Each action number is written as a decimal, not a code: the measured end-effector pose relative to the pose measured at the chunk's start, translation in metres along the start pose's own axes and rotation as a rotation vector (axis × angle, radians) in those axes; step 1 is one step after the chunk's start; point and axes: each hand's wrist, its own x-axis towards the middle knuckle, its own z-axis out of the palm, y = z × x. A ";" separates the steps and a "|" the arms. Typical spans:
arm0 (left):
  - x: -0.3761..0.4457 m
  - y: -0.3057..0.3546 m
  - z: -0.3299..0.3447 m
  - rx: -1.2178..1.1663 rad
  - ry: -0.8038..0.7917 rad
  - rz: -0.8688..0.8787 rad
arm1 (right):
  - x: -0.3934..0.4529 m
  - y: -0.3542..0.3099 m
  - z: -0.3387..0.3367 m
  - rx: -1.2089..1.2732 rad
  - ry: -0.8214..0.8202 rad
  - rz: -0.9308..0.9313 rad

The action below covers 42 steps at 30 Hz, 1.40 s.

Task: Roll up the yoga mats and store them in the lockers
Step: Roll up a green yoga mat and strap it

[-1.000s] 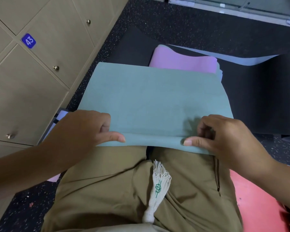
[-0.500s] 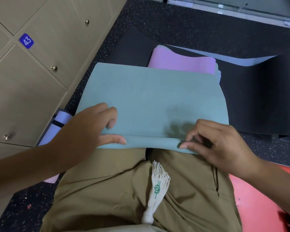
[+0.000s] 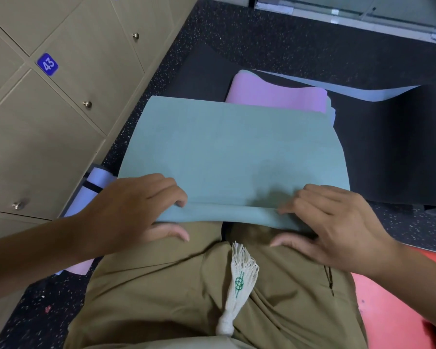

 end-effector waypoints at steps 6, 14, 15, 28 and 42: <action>0.003 0.011 -0.004 0.135 0.004 -0.034 | 0.003 -0.005 0.001 -0.181 -0.002 -0.037; 0.012 0.003 -0.001 0.118 -0.023 -0.118 | 0.008 0.000 0.009 -0.165 -0.002 0.075; 0.014 0.000 -0.002 0.067 -0.048 -0.157 | 0.010 0.003 0.009 -0.136 -0.009 0.079; 0.033 -0.017 -0.006 -0.319 -0.008 -0.428 | 0.026 0.028 0.006 0.252 -0.068 0.336; 0.023 0.006 0.002 0.098 0.046 -0.153 | 0.033 0.033 0.006 0.487 -0.030 0.517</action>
